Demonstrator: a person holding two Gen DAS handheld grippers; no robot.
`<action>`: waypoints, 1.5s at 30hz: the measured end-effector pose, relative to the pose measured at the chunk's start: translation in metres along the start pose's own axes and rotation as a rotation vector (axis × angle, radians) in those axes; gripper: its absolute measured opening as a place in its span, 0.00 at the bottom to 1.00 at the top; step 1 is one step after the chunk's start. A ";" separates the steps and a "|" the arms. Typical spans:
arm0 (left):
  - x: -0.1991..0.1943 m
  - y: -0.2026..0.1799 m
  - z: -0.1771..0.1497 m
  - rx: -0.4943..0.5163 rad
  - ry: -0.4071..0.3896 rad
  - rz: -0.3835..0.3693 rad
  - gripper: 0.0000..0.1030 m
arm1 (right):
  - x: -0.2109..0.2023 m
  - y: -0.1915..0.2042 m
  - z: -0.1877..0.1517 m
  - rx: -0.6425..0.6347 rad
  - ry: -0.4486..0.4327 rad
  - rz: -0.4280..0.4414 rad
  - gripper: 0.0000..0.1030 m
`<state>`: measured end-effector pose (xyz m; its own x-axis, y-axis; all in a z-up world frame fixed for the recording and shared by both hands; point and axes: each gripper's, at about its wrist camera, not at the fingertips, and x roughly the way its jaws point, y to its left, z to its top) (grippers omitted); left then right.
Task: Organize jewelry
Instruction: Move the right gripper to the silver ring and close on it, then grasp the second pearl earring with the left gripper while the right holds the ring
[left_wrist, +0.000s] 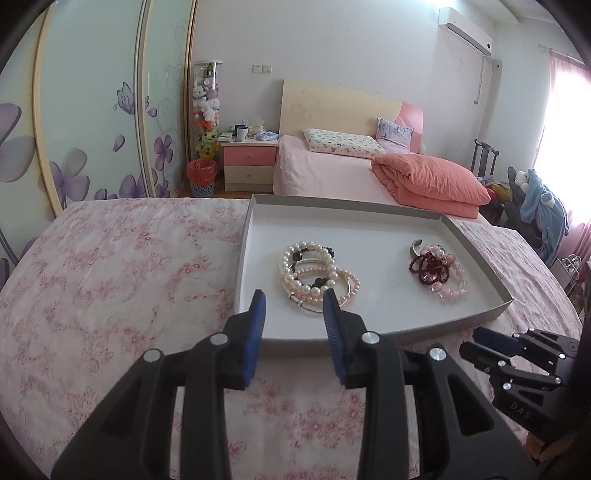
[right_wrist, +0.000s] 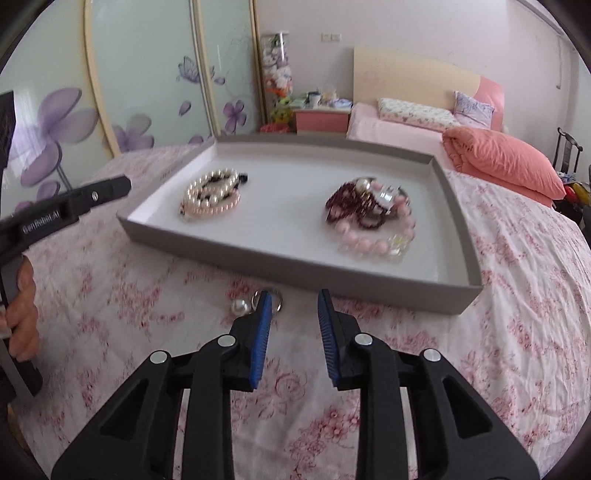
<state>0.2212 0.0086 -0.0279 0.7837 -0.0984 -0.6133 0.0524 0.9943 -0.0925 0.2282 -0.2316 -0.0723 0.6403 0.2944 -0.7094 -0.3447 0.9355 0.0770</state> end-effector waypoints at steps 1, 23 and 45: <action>-0.001 0.002 0.000 -0.004 -0.001 0.002 0.34 | 0.003 0.001 -0.001 -0.004 0.020 0.008 0.26; -0.002 0.004 -0.005 -0.009 0.013 -0.005 0.38 | 0.023 0.023 0.006 -0.041 0.095 -0.006 0.22; 0.032 -0.105 -0.034 0.145 0.187 -0.085 0.42 | -0.015 -0.035 -0.032 0.121 0.077 -0.147 0.22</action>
<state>0.2199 -0.1002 -0.0641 0.6450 -0.1739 -0.7441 0.2117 0.9763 -0.0446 0.2085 -0.2754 -0.0868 0.6219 0.1419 -0.7701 -0.1638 0.9853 0.0493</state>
